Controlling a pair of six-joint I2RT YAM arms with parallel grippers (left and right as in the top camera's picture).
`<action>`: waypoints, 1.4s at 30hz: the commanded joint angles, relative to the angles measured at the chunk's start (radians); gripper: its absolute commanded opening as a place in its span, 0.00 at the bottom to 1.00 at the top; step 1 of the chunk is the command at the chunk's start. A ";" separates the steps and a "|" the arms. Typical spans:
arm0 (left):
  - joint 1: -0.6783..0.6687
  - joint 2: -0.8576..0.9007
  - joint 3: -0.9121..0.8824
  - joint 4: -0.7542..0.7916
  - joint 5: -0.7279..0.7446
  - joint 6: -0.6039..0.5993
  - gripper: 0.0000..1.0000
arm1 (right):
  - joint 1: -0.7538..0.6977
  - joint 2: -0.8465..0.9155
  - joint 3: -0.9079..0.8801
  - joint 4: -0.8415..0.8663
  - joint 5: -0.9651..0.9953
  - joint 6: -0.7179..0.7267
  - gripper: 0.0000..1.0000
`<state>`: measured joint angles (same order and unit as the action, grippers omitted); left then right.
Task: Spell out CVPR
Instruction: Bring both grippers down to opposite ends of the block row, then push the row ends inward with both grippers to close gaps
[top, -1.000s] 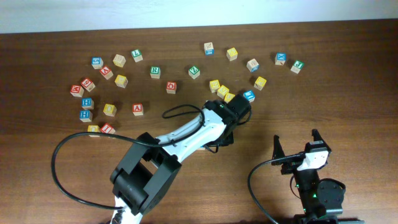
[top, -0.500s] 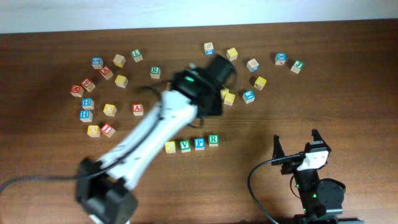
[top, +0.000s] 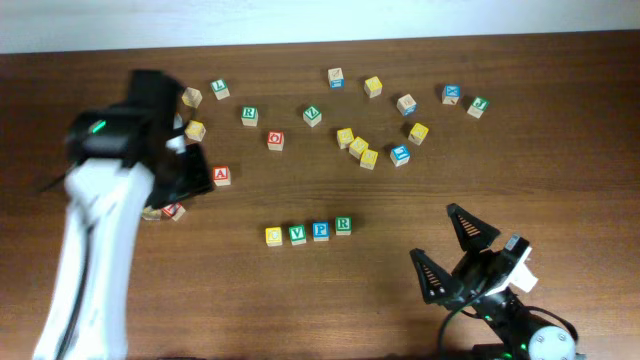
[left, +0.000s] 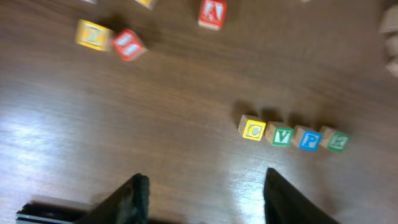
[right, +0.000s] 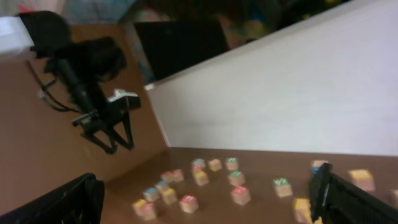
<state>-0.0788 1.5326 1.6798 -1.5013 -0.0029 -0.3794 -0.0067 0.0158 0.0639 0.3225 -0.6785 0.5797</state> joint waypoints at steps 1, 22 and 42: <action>0.039 -0.218 -0.011 -0.035 0.018 0.042 0.72 | 0.000 0.031 0.220 -0.073 0.037 0.031 0.98; -0.056 0.031 -0.700 0.533 0.071 -0.031 0.00 | 0.271 1.692 1.270 -1.475 0.440 -0.232 0.04; -0.125 0.235 -0.700 0.689 0.199 -0.034 0.00 | 0.475 1.940 1.244 -1.200 0.424 -0.180 0.04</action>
<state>-0.1944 1.7580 0.9848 -0.8204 0.1623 -0.4263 0.4557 1.9480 1.3258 -0.8825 -0.2588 0.3897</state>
